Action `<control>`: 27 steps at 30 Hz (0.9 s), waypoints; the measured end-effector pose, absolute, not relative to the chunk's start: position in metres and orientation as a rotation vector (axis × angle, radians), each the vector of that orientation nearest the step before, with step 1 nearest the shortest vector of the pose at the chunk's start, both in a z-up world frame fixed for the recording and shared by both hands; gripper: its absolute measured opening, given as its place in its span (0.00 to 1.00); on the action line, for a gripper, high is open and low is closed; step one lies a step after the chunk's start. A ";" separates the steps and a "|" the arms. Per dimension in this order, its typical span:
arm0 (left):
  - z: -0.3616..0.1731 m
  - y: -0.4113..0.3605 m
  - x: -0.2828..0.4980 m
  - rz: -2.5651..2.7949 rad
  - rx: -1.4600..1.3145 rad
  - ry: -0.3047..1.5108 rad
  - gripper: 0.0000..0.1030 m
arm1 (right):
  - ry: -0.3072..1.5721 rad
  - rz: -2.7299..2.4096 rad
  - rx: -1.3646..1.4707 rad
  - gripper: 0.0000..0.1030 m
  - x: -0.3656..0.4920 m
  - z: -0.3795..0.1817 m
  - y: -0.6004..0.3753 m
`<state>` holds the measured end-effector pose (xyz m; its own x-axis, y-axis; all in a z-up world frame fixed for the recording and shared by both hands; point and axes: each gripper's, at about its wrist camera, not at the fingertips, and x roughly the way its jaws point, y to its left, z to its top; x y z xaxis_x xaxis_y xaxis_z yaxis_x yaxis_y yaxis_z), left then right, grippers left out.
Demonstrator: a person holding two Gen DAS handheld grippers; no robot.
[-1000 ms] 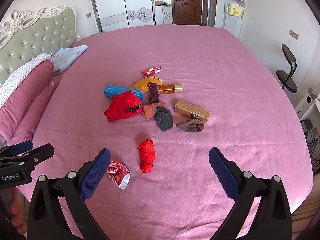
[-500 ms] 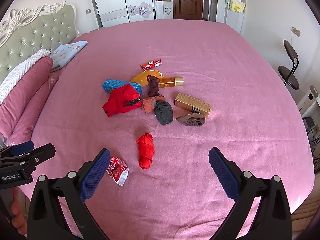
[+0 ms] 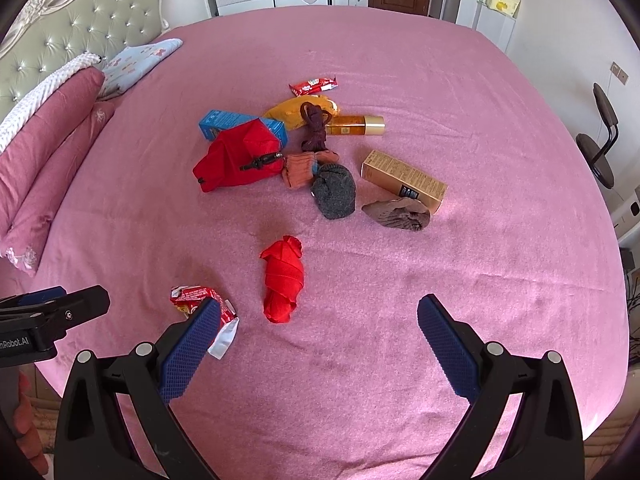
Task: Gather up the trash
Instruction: 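Grasp the red-white wrapper with left tool while right tool grasps red sock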
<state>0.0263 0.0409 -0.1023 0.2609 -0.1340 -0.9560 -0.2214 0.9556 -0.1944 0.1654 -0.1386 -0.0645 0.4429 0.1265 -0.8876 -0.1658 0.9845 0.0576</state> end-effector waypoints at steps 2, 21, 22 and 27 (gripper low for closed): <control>-0.119 0.044 0.028 0.088 -0.350 1.341 0.96 | 1.107 0.198 -0.049 0.92 0.172 -0.075 -0.138; -0.271 0.022 0.089 0.202 -0.539 1.518 0.77 | 1.222 0.338 -0.068 0.92 0.229 -0.156 -0.142; -0.273 0.020 0.089 0.207 -0.532 1.513 0.77 | 1.226 0.343 -0.065 0.92 0.230 -0.159 -0.142; -0.270 0.010 0.091 0.235 -0.419 1.523 0.56 | 1.232 0.344 -0.041 0.92 0.234 -0.164 -0.141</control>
